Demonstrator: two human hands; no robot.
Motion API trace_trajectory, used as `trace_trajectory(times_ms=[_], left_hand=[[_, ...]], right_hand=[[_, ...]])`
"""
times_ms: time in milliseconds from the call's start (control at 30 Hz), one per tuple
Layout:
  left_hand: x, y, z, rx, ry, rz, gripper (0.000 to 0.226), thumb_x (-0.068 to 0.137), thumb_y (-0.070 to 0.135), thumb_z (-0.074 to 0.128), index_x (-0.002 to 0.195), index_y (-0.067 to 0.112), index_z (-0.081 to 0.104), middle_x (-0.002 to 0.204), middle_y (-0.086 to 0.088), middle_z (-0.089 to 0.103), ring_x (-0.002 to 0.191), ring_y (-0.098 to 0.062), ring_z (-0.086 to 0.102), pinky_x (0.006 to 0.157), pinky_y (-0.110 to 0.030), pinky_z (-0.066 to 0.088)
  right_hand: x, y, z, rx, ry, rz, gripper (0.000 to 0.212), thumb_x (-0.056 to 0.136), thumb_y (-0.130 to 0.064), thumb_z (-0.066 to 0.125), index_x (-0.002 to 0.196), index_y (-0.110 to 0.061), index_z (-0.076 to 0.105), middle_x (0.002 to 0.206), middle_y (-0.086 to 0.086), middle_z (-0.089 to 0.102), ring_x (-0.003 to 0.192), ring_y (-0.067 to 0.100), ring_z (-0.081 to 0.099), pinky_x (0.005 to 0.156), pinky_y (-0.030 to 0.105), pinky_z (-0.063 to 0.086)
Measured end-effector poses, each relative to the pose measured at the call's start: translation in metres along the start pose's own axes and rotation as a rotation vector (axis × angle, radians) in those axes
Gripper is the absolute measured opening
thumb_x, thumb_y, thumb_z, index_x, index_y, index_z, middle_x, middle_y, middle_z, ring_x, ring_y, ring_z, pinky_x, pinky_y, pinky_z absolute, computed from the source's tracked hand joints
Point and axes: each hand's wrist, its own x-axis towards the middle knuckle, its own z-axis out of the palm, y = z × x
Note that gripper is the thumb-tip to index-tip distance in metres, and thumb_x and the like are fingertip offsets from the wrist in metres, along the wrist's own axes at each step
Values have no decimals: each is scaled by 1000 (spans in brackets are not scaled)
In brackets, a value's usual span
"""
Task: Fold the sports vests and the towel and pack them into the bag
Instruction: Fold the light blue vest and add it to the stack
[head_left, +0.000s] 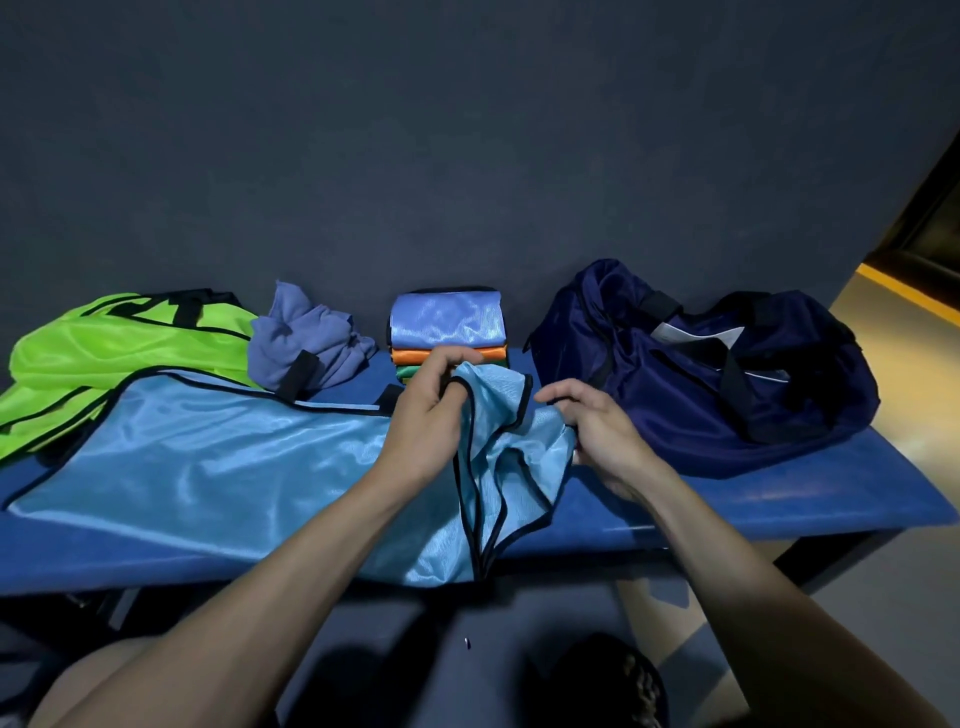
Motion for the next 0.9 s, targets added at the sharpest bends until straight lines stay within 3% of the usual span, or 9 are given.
trace_trajectory(times_ms=[100, 167, 233, 300, 433, 600, 700, 833, 900], left_hand=[[0, 1, 3, -40, -3, -2, 25, 105, 10, 43, 113, 24, 63, 97, 23, 66, 92, -4, 63, 81, -21, 51], [0, 2, 4, -55, -1, -4, 24, 105, 11, 44, 111, 23, 63, 99, 21, 68, 95, -5, 65, 82, -23, 52], [0, 2, 5, -60, -2, -6, 24, 104, 11, 44, 111, 24, 63, 100, 18, 69, 96, -7, 66, 83, -24, 53], [-1, 2, 6, -70, -4, -18, 23, 105, 12, 45, 111, 25, 63, 100, 18, 69, 96, -7, 66, 82, -23, 53], [0, 1, 6, -34, 14, -18, 27, 104, 10, 44, 111, 27, 63, 101, 21, 68, 97, -5, 64, 84, -24, 52], [0, 3, 10, -40, 33, -10, 26, 104, 11, 43, 109, 26, 64, 98, 23, 67, 93, 0, 64, 81, -20, 50], [1, 2, 11, -47, 135, -34, 29, 103, 11, 41, 107, 29, 62, 93, 19, 66, 86, -3, 61, 79, -24, 48], [1, 4, 13, -62, 273, -67, 33, 101, 12, 37, 110, 34, 60, 69, 10, 53, 60, -8, 46, 60, -26, 40], [-2, 7, 18, -53, 288, -43, 32, 101, 15, 37, 116, 35, 57, 78, 11, 56, 66, -8, 48, 63, -25, 41]], right_hand=[[3, -3, 1, 350, -51, 26, 34, 93, 5, 38, 107, -6, 66, 85, 16, 59, 70, 25, 54, 61, 33, 48], [7, -4, 1, 528, -136, 53, 31, 94, 1, 42, 114, -4, 65, 98, 21, 60, 85, 32, 57, 75, 38, 53], [9, -6, -1, 615, -190, 48, 27, 96, 3, 48, 117, -6, 64, 102, 21, 63, 89, 30, 62, 80, 38, 57], [10, -7, -4, 579, -216, 31, 28, 96, 5, 52, 121, -5, 63, 101, 18, 66, 86, 25, 65, 80, 37, 58], [10, -14, -5, 197, -196, -19, 21, 98, -5, 60, 115, -12, 69, 94, 9, 65, 83, 21, 61, 73, 34, 49], [7, -21, -10, 361, -122, -40, 26, 94, 2, 62, 118, -8, 67, 91, 7, 70, 81, 16, 67, 72, 26, 57], [3, -22, -14, 128, -84, -49, 28, 91, -2, 69, 115, -15, 70, 92, 4, 70, 83, 15, 67, 72, 26, 54], [-7, -28, -17, -23, -108, -33, 22, 90, -8, 71, 108, -21, 74, 89, 5, 64, 82, 12, 64, 78, 30, 52], [-11, -31, -17, -14, -136, -28, 18, 90, -11, 71, 105, -21, 75, 83, 0, 65, 77, 8, 63, 78, 28, 49]])
